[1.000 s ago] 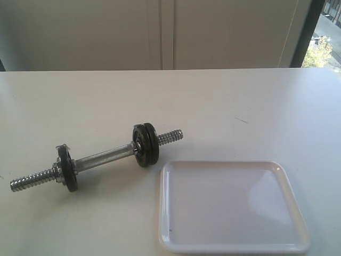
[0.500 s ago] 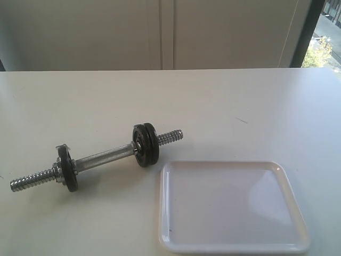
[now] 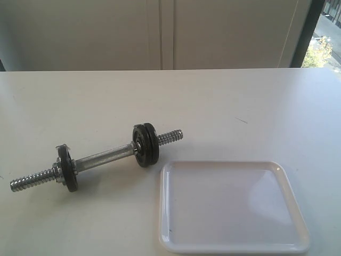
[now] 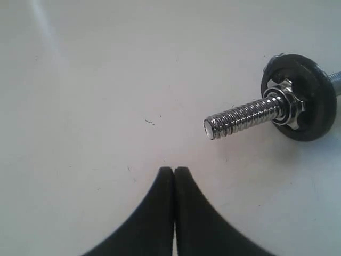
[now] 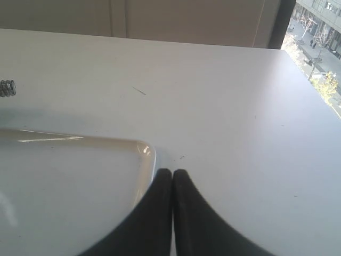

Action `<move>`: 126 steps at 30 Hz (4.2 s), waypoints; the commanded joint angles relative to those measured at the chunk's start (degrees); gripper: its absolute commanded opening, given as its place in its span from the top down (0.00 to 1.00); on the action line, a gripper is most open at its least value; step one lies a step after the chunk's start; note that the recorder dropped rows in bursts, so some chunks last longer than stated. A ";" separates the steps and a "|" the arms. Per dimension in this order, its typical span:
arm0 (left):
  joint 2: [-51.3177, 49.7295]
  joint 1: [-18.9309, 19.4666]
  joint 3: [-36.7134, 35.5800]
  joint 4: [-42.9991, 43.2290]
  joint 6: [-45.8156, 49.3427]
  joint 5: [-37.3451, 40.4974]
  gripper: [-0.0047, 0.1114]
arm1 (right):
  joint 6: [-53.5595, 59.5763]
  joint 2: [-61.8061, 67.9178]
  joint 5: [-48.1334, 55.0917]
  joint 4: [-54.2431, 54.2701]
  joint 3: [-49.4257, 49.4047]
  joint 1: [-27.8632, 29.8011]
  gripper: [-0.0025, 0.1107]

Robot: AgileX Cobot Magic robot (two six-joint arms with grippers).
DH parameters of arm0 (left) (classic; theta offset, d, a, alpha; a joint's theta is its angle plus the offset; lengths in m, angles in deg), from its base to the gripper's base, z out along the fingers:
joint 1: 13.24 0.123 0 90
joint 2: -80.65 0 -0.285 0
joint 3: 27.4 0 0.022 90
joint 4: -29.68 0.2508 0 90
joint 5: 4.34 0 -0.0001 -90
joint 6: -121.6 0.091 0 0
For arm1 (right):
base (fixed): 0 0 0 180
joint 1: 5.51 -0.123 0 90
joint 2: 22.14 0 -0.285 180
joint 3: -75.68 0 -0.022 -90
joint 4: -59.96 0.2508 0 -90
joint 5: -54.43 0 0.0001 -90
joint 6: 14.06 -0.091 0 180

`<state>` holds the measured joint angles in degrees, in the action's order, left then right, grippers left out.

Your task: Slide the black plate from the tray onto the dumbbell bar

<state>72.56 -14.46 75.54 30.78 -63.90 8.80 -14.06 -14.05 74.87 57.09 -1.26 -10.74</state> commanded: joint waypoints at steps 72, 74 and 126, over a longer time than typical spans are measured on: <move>0.30 -0.14 -0.16 0.12 0.14 -1.02 0.96 | -8.18 -0.31 -1.35 0.02 -0.27 0.23 0.98; 0.30 -0.14 -0.16 0.12 0.14 -1.02 0.96 | -8.18 -0.31 -1.35 0.02 -0.27 0.23 0.98; 0.30 -0.14 -0.16 0.12 0.14 -1.02 0.96 | -8.18 -0.31 -1.24 0.01 -0.27 0.23 0.98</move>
<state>72.56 -14.46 75.54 30.78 -63.80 7.98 -21.98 -14.05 74.16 57.31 -1.26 -10.74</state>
